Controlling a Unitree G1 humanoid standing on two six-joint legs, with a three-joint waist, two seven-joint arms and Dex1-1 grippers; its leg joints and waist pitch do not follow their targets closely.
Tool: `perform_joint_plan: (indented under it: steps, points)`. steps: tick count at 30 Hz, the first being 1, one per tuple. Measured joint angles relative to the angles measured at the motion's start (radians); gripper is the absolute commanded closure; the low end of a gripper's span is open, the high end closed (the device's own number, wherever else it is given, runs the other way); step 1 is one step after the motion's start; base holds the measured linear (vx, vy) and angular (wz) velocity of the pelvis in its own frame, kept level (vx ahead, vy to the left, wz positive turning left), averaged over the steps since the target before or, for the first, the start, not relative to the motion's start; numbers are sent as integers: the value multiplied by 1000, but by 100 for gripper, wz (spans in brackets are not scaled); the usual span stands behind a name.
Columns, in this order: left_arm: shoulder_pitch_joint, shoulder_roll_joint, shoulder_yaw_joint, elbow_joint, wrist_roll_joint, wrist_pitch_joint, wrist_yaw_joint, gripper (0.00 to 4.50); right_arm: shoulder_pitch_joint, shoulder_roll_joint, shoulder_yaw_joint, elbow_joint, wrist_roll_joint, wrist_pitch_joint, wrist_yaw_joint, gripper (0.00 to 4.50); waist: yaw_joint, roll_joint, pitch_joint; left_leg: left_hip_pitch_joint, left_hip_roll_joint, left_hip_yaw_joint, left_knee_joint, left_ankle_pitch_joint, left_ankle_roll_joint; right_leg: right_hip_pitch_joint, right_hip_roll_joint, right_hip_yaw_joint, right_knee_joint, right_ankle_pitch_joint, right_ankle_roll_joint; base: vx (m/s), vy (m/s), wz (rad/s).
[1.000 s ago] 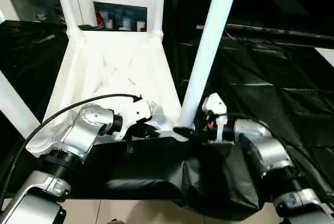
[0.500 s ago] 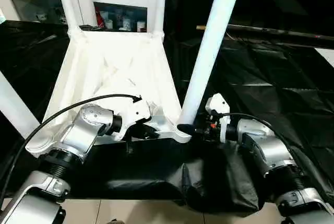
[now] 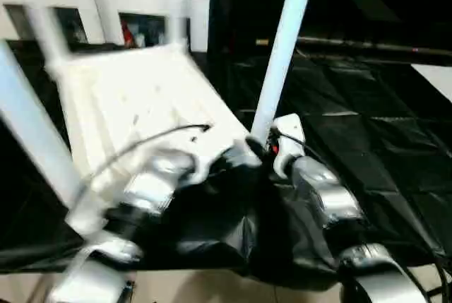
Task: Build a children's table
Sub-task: Rotate leg to tighten
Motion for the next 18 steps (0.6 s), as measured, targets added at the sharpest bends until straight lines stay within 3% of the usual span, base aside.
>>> perform_joint_plan:
  steps: [2, 8, 12, 18]
  points:
    - [0, 0, -2, 0, 1, -7, -2, 450, 1, 1, -11, 0, 17, 1, 8, 186, 1, 0, 0, 0, 0, 0, -1, 0, 0, 0, 0, -1, 0, 0, 1, 0, 0, 0]
    - [18, 30, -14, -17, 1, -66, -61, 450, 42, -40, -14, -56, 30, 8, 145, 144, 9, 0, 0, -1, 0, 0, -4, 0, 0, -1, 0, -1, -1, -2, 3, 0, 0, 0]
    - [43, 113, -32, -51, -49, -142, -237, 450, 152, -222, 70, -214, 69, 26, 440, 144, 29, 1, 1, -1, 0, 0, -9, 0, 0, -1, 0, -2, -2, -5, 5, 0, 0, 0]
    - [36, 161, -57, -28, -78, -259, -397, 450, 263, -464, 101, -378, 117, 58, 755, 144, 61, 2, 3, -3, 1, 5, -7, 0, 2, 0, -2, 1, -4, -5, 5, 0, 0, 0]
